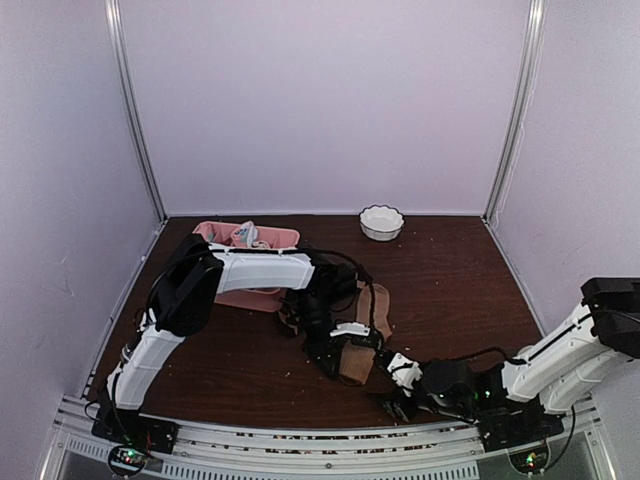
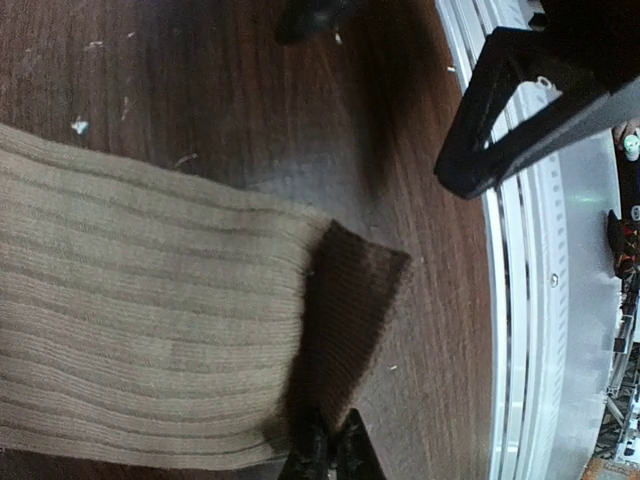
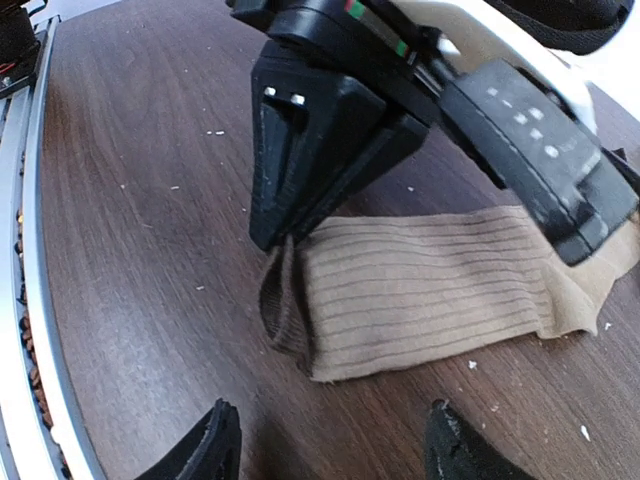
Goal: Roll the socks
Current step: Roll the sock at the center of the board.
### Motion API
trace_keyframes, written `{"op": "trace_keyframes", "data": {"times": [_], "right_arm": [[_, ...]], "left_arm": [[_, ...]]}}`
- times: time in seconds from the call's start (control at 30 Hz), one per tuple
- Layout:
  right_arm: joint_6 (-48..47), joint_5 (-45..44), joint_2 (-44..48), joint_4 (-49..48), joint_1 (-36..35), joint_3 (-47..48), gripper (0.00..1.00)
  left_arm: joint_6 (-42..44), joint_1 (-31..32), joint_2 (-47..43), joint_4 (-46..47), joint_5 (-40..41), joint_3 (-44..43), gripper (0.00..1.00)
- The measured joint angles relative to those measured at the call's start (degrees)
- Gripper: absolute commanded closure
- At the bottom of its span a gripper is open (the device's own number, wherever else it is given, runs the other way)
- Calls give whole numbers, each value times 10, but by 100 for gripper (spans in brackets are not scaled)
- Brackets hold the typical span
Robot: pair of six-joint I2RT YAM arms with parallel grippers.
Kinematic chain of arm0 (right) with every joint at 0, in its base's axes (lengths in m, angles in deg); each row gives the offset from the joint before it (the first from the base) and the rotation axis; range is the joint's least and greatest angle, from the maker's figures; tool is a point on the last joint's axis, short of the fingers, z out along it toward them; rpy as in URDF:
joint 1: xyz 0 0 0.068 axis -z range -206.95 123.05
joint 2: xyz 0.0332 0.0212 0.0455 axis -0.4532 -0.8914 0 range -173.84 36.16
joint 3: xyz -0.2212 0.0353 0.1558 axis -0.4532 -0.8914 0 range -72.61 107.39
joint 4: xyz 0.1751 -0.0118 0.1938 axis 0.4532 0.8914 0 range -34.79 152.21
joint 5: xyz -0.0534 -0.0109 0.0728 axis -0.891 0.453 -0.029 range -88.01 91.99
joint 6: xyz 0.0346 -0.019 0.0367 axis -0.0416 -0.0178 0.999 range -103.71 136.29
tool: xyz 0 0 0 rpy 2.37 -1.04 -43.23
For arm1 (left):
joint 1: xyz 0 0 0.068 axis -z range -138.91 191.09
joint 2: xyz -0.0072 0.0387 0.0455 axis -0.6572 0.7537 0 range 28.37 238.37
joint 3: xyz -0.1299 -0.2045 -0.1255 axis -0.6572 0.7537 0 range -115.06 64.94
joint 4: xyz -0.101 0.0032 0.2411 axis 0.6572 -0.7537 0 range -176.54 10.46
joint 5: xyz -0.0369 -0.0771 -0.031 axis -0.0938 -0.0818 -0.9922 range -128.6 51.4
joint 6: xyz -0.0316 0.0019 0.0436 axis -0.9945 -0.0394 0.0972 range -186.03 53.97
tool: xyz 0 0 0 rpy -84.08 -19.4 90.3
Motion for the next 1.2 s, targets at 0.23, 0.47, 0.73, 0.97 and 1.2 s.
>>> {"op": "trace_keyframes", "data": {"times": [0.23,0.47,0.73,0.97,1.2], "right_arm": [[-78,-43,-97,-73,-40,41,44],[-108,-75,-153,-99,-57,72,55],[-120,-89,-184,-111,-57,97,64],[-119,-91,-196,-109,-54,97,65],[-123,-97,-196,-107,-42,97,86]], "left_arm": [[-2,-5,17,-20,-27,-9,100],[-2,-5,21,-30,-33,-14,100],[-1,-5,21,-31,-33,-15,100],[2,-5,21,-33,-33,-15,100],[3,-5,21,-41,-33,-15,100]]}}
